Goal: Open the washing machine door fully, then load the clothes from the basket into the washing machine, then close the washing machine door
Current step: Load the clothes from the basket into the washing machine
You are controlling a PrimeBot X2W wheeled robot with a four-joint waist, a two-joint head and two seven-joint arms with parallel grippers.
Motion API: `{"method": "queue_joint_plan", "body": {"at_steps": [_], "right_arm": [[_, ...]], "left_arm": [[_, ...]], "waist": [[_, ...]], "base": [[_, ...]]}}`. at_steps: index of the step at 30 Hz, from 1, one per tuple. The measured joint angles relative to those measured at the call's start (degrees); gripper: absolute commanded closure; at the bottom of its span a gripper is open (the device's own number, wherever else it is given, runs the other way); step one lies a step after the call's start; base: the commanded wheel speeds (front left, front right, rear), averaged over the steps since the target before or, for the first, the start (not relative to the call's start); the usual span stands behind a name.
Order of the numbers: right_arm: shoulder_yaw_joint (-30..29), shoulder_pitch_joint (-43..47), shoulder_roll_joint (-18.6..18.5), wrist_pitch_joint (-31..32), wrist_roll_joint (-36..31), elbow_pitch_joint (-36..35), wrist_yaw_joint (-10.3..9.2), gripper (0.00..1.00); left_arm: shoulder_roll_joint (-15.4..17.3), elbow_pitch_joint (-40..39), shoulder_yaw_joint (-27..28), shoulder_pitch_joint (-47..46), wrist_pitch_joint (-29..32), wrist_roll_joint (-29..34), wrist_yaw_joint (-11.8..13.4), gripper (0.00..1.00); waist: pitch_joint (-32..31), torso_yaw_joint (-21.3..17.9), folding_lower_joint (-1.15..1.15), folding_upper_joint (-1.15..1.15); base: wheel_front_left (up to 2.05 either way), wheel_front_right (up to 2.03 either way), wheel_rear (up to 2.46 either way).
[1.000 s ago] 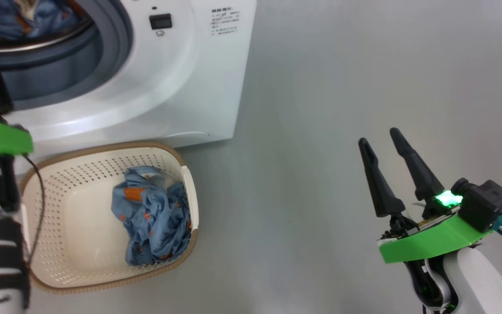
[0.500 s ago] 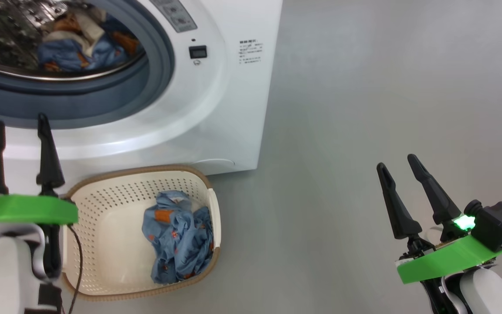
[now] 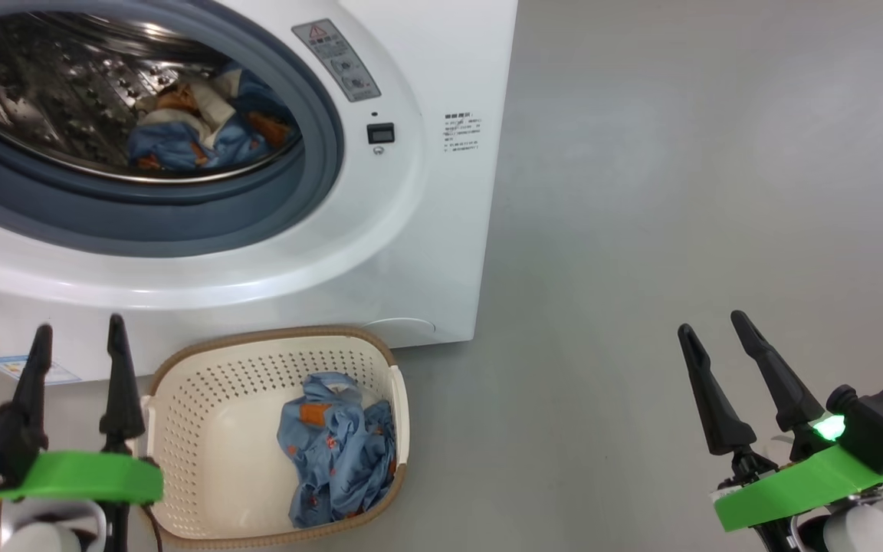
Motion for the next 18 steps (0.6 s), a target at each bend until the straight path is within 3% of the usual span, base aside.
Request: {"method": "queue_joint_plan", "body": {"at_steps": [18], "right_arm": [[-2.0, 4.5, -0.6, 0.0, 0.0, -0.2, 0.00, 0.00]], "left_arm": [[-2.2, -9.5, 2.0, 14.4, 0.0, 0.4, 0.0, 0.00]], "waist": [[-3.7, 1.1, 0.00, 0.00]], "base": [[0.00, 0.00, 0.00]]}}
